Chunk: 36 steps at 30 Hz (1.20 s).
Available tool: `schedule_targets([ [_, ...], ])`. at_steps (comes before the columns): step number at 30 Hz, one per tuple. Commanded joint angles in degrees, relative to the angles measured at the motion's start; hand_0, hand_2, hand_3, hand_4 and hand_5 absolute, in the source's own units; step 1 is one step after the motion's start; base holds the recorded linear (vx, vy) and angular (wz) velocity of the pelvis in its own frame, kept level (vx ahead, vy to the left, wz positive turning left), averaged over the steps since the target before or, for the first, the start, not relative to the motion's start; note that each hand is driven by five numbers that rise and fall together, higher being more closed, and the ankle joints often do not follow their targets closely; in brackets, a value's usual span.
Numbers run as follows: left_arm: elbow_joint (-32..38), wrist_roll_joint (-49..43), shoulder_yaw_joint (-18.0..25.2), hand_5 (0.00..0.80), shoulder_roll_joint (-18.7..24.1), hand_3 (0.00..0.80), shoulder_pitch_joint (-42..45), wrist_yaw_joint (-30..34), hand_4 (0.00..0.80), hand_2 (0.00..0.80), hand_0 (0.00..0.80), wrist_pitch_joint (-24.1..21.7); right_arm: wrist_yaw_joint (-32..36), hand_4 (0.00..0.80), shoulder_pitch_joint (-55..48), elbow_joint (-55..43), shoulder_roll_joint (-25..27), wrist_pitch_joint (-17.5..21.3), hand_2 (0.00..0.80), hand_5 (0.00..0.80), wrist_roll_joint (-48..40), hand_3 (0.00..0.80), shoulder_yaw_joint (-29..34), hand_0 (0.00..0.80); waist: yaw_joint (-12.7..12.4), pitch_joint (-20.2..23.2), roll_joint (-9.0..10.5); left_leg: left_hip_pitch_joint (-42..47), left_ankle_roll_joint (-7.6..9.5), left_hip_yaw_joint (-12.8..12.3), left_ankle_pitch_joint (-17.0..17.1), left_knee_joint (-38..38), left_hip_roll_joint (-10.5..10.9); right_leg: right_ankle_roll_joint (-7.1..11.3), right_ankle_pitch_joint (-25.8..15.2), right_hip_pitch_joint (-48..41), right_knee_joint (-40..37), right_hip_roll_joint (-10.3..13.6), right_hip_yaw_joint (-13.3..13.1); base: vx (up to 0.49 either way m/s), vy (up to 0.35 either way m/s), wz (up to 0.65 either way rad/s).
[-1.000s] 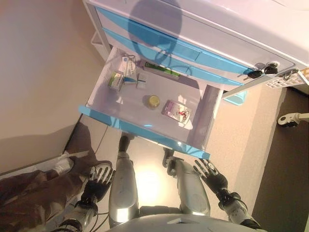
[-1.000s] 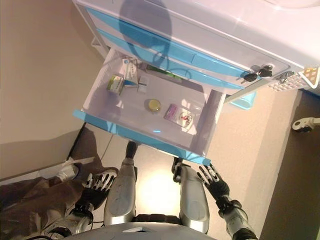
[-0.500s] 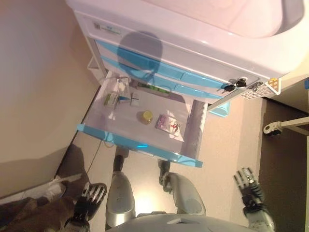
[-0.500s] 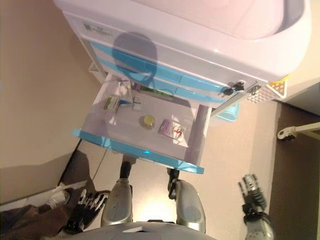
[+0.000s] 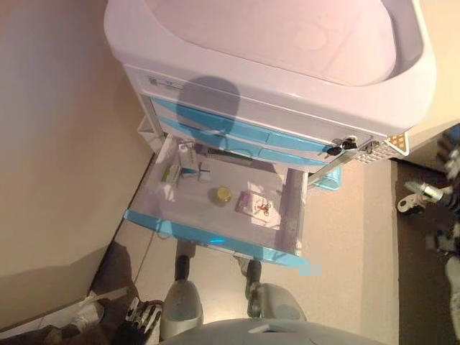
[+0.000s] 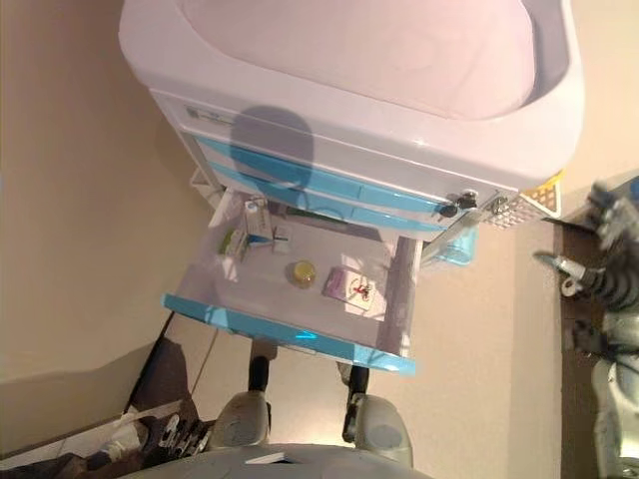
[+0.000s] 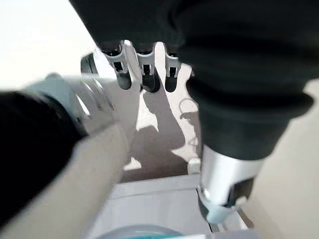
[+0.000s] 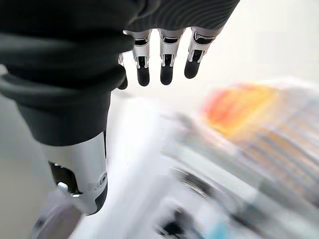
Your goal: Open the drawer and pick up the medicine
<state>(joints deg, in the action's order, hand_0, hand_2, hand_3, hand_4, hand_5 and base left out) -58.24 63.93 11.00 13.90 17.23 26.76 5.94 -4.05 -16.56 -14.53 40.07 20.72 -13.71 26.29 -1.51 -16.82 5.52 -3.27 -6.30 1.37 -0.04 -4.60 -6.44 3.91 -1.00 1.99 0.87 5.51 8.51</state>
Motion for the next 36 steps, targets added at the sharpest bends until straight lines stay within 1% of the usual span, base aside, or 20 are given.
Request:
schedule_targets([
  [1, -1.4, -2.6, -0.5, 0.0, 1.0, 0.0, 0.3, -1.2, 0.0, 0.0, 0.0, -2.2, -6.1, 0.0, 3.9, -7.2, 4.5, -2.4, 0.0, 0.0, 8.1, 0.0, 0.9, 0.0, -1.7, 0.2, 1.15, -1.9, 4.37, -1.2, -0.7, -0.2, 2.9, 2.95, -0.9, -0.9, 1.1, 0.6, -0.3, 0.0, 0.0, 0.0],
  [3, -1.0, -2.9, -1.0, 0.0, 1.2, 0.0, -0.4, -2.1, 0.0, 0.0, 0.0, -2.5, -6.3, 0.0, 6.6, -11.4, 6.5, -4.6, 0.0, 0.0, 11.6, 0.0, -0.6, 0.0, -2.5, 0.4, 1.14, -1.8, 4.37, -1.1, -0.6, -0.1, 2.7, 3.14, -1.0, -1.2, 0.9, 0.9, -0.1, 0.0, 0.0, 0.0],
  [6, -0.3, -4.2, -2.0, 0.0, 1.3, 0.0, -1.2, -2.9, 0.0, 0.0, 0.0, -3.6, -6.7, 0.0, 10.5, -14.1, 8.6, -5.4, 0.0, 0.0, 17.7, 0.0, -3.8, 0.0, -3.7, 0.3, 1.31, -2.2, 4.33, -0.7, -0.6, 0.0, 2.7, 3.38, -1.4, -1.4, 0.4, 1.1, 0.1, 0.0, 0.0, 0.0],
  [8, -0.1, -5.5, -2.8, 0.0, 1.5, 0.0, -1.6, -2.9, 0.0, 0.0, 0.0, -4.8, -6.7, 0.0, 12.5, -16.5, 9.8, -6.7, 0.0, 0.0, 19.2, 0.0, -5.7, 0.0, -4.5, 0.3, 1.51, -2.3, 4.35, -0.4, -0.5, 0.2, 2.7, 3.49, -1.6, -1.5, 0.1, 1.2, 0.5, -0.019, -0.014, 0.04],
  [9, 0.0, -5.7, -3.0, 0.0, 1.4, 0.0, -1.7, -2.9, 0.0, 0.0, 0.0, -5.2, -7.4, 0.0, 12.8, -17.4, 9.9, -6.5, 0.0, 0.0, 20.4, 0.0, -6.0, 0.0, -4.7, 0.3, 1.6, -2.4, 4.28, -0.3, -0.5, 0.2, 2.6, 3.55, -1.6, -1.5, 0.1, 1.2, 0.6, -0.019, -0.014, 0.04],
  [11, 0.7, -5.3, -3.4, 0.0, 1.1, 0.0, -1.6, -2.8, 0.0, 0.0, 0.0, -5.9, -10.2, 0.0, 13.2, -19.4, 9.9, -4.5, 0.0, 0.0, 25.9, 0.0, -6.9, 0.0, -5.1, 0.3, 1.8, -2.6, 4.25, -0.1, -0.5, 0.3, 2.7, 3.68, -1.8, -1.5, 0.1, 1.3, 0.8, -0.022, -0.011, 0.09],
  [14, 1.4, -5.3, -3.5, 0.0, 0.7, 0.0, -1.6, -2.9, 0.0, 0.0, 0.0, -6.7, -11.0, 0.0, 13.2, -22.0, 10.0, -2.5, 0.0, 0.0, 29.3, 0.0, -8.2, 0.0, -5.5, 0.5, 2.09, -2.9, 4.17, 0.0, -0.4, 0.4, 2.7, 3.9, -2.0, -1.4, 0.0, 1.4, 1.0, -0.03, -0.009, 0.16],
  [17, 2.1, -5.2, -3.6, 0.0, 0.5, 0.0, -1.5, -3.3, 0.0, 0.0, 0.0, -6.6, -9.1, 0.0, 12.8, -23.4, 10.2, 0.2, 0.0, 0.0, 31.3, 0.0, -10.6, 0.0, -5.8, 0.6, 2.34, -3.2, 4.0, 0.0, -0.5, 0.2, 2.6, 4.09, -2.0, -1.2, 0.1, 1.5, 1.3, -0.032, -0.009, 0.05],
  [21, 3.1, -4.7, -4.6, 0.0, 0.3, 0.0, -1.3, -3.6, 0.0, 0.0, 0.0, -7.1, -4.9, 0.0, 13.1, -24.4, 12.0, 1.4, 0.0, 0.0, 31.5, 0.0, -14.4, 0.0, -6.1, 0.7, 2.56, -3.5, 3.87, 0.0, -0.5, 0.0, 2.6, 4.09, -2.0, -1.2, 0.1, 1.7, 1.6, 0.0, 0.0, 0.0],
  [25, 3.5, -3.8, -5.7, 0.0, 0.9, 0.0, -1.7, -3.6, 0.0, 0.0, 0.0, -7.3, -2.4, 0.0, 14.6, -24.4, 13.8, 0.1, 0.0, 0.0, 33.7, 0.0, -19.1, 0.0, -6.3, 0.4, 2.61, -3.8, 3.76, 0.0, -0.3, -0.3, 2.4, 3.92, -1.8, -1.0, 0.4, 1.8, 1.8, 0.0, 0.0, 0.0],
  [27, 3.4, -2.9, -6.4, 0.0, 1.3, 0.0, -2.0, -3.4, 0.0, 0.0, 0.0, -7.8, -2.2, 0.0, 15.7, -23.7, 14.4, -0.7, 0.0, 0.0, 35.5, 0.0, -22.0, 0.0, -6.5, 0.1, 2.63, -4.0, 3.74, 0.2, -0.2, -0.3, 2.3, 3.78, -1.8, -0.9, 0.5, 1.7, 2.0, -0.016, 0.0, 0.0],
  [29, 3.9, -2.4, -6.9, 0.0, 1.7, 0.0, -2.3, -4.0, 0.0, 0.0, 0.0, -7.7, -2.4, 0.0, 16.4, -23.0, 14.5, -1.2, 0.0, 0.0, 39.0, 0.0, -24.8, 0.0, -6.7, -0.4, 2.6, -4.3, 3.7, 0.4, -0.1, -0.3, 2.3, 3.8, -1.7, -0.7, 0.6, 1.7, 2.0, -0.046, 0.003, 0.05],
  [32, 3.8, -1.9, -7.5, 0.0, 2.2, 0.0, -2.9, -4.3, 0.0, 0.0, 0.0, -7.5, -2.8, 0.0, 18.0, -21.9, 14.7, -2.7, 0.0, 0.0, 42.1, 0.0, -29.0, 0.0, -7.1, -1.1, 2.65, -4.9, 3.71, 0.9, -0.1, -0.6, 2.5, 3.74, -1.6, -0.4, 0.9, 1.8, 2.3, -0.049, 0.001, 0.04],
  [36, 2.8, -1.1, -8.7, 0.0, 3.1, 0.0, -4.3, -4.0, 0.0, 0.0, 0.0, -7.3, -2.0, 0.0, 21.3, -18.3, 14.4, -5.7, 0.0, 0.0, 44.9, 0.0, -36.2, 0.0, -7.8, -1.9, 2.7, -5.7, 3.73, 1.4, 0.0, -1.0, 2.9, 3.64, -1.6, -0.2, 1.0, 2.0, 2.7, -0.038, 0.011, 0.04],
])
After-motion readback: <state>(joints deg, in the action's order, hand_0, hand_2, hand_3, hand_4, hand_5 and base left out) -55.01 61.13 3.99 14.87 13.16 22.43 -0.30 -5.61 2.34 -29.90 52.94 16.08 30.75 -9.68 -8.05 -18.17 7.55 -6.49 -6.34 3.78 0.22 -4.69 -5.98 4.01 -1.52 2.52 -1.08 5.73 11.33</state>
